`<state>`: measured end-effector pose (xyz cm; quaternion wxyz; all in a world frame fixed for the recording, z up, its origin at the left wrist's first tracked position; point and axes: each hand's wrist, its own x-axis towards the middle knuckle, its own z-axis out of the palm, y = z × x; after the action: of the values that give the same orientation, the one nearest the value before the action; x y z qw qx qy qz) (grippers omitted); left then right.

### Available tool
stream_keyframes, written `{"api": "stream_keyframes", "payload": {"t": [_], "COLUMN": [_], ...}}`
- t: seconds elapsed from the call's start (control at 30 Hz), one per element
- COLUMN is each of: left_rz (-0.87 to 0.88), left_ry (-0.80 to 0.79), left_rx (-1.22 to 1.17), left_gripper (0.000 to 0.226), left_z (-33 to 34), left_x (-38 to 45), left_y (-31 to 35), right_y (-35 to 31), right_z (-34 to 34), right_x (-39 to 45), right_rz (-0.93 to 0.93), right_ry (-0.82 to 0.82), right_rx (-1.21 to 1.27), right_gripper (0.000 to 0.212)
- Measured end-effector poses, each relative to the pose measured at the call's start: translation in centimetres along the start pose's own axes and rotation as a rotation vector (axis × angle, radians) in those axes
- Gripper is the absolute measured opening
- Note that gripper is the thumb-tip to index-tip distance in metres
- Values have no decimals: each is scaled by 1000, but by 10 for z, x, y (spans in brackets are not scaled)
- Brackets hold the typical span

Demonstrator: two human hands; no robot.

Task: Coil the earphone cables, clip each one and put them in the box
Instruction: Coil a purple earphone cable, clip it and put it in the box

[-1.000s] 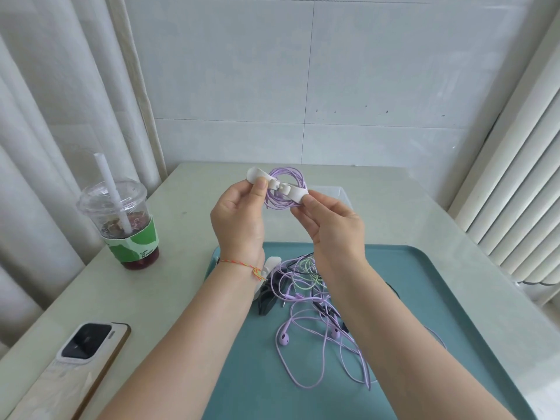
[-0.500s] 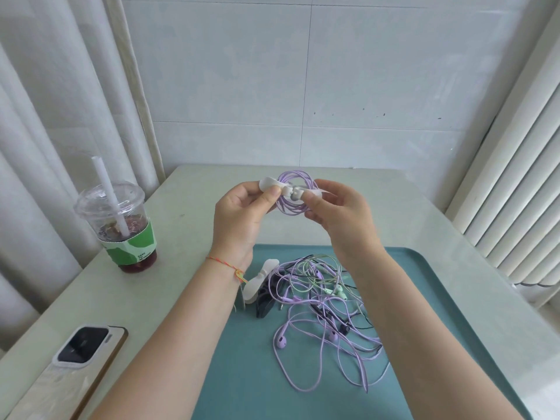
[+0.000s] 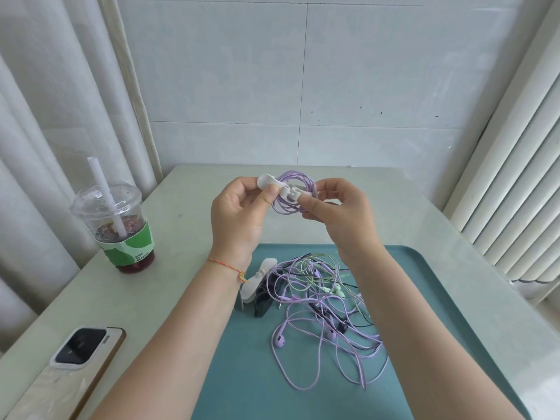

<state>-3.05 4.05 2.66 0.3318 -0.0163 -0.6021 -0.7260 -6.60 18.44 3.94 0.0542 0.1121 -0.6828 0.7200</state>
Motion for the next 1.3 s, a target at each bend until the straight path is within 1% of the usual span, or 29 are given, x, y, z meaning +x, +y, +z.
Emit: {"api": "stream_keyframes", "payload": {"t": [0.13, 0.23, 0.33, 0.4, 0.5, 0.63, 0.77, 0.83, 0.97, 1.1, 1.2, 1.3], "left_rz": [4, -5, -43, -65, -82, -93, -94, -103, -111, -115, -182, -233], "left_ry": [24, 31, 16, -9, -30, -7, -12, -20, -27, -16, 19, 22], "left_rx": [-15, -27, -60, -94, -112, -116, -105, -111, -167, -220, -313, -372], "left_gripper": [6, 8, 6, 7, 16, 23, 16, 18, 19, 9, 7, 9], "left_z": [3, 3, -2, -6, -8, -7, -6, -6, -4, -1, 0, 2], "left_x": [-2, -1, 3, 6, 7, 6, 6, 6, 5, 4, 4, 3], "left_y": [0, 1, 2, 3, 1, -2, -4, -3, -2, -1, 1, 2], "right_y": [2, 1, -2, -2, -1, -1, 2, 3, 3, 3, 3, 7], "right_z": [-1, -5, -10, -12, -11, -7, -6, -6, -7, -4, 0, 7], "right_x": [0, 0, 1, 2, 2, 1, 0, 0, 1, 0, -2, -5], "right_rz": [38, 127, 177, 203, 220, 157, 100, 126, 211, 256, 276, 293], "right_ry": [-44, -188, -277, -286, -280, -236, -233, -216, -202, -224, -255, -298], "right_rx": [72, 201, 312, 391, 451, 391, 369, 428, 590, 694, 733, 706], "right_gripper": [23, 19, 7, 10, 17, 14, 15, 15, 7, 12, 12, 8]}}
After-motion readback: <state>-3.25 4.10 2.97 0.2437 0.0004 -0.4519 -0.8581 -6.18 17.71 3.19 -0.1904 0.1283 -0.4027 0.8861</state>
